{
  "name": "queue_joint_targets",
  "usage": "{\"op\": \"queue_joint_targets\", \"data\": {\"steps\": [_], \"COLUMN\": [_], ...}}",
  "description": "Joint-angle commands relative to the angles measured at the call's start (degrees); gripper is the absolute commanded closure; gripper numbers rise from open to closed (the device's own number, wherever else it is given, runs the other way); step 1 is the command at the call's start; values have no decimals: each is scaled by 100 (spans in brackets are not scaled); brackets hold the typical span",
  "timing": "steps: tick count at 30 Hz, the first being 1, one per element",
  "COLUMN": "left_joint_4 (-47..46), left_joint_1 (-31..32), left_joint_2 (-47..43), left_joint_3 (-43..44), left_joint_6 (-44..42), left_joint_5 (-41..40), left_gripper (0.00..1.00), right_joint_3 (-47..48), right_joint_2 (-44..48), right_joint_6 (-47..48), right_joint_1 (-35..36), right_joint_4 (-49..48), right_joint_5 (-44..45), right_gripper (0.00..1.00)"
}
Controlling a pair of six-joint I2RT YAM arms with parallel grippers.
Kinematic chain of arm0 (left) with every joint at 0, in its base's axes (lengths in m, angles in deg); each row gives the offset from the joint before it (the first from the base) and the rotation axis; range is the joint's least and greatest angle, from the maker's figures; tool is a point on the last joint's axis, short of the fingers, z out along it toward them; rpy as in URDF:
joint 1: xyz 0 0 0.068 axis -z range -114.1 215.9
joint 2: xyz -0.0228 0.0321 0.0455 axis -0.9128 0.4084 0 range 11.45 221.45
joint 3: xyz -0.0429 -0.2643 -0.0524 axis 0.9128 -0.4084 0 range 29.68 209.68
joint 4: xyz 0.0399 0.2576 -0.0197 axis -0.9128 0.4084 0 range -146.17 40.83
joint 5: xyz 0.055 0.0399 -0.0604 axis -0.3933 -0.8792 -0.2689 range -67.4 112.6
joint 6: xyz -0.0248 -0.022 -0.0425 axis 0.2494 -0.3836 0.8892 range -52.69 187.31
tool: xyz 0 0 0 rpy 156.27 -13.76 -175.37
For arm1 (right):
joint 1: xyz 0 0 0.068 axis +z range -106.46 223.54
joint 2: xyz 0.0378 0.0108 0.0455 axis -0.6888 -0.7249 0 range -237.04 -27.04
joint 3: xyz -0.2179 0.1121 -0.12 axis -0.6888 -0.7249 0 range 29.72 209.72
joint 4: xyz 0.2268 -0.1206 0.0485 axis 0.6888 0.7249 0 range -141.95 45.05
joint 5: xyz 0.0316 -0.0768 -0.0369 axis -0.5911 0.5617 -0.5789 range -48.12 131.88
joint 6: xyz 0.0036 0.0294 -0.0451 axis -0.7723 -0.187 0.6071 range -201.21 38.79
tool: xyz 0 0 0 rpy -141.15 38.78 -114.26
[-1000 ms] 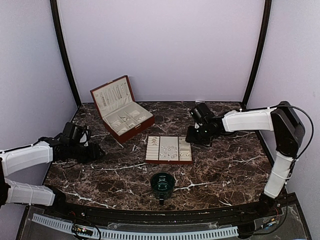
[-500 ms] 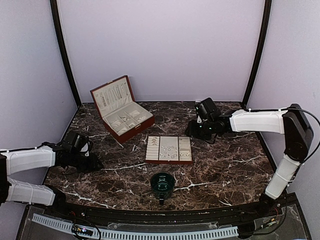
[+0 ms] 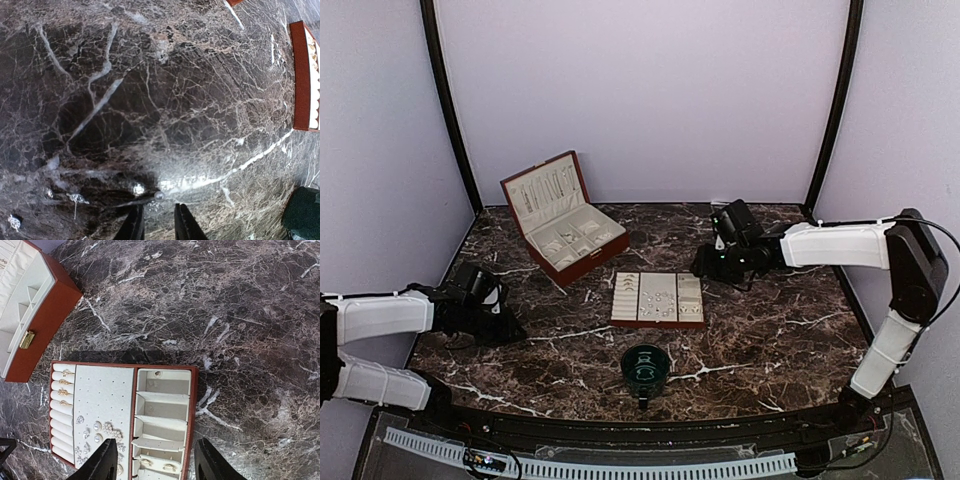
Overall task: Organize the mixed jewelry
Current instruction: Pick up the earring from the center of the board.
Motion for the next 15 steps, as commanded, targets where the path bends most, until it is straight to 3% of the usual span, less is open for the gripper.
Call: {"op": "queue_joint_targets", "data": {"steps": [1,15], "left_joint_4": [-121,-86], "left_joint_1": [-15,-14], "left_joint_2": [2,49], "left_joint_3": [-99,-71], "left_joint_6": [-103,-233], "left_joint_5": [57,-103], "left_gripper": [78,79], "right_joint_3": [-42,-40], "right_joint_2": [164,150], "right_joint_6": [-1,9], "right_joint_1": [13,9], "right_joint_4": [-208,-235], "right_joint_5": [-39,-104], "right_gripper": [47,46]}}
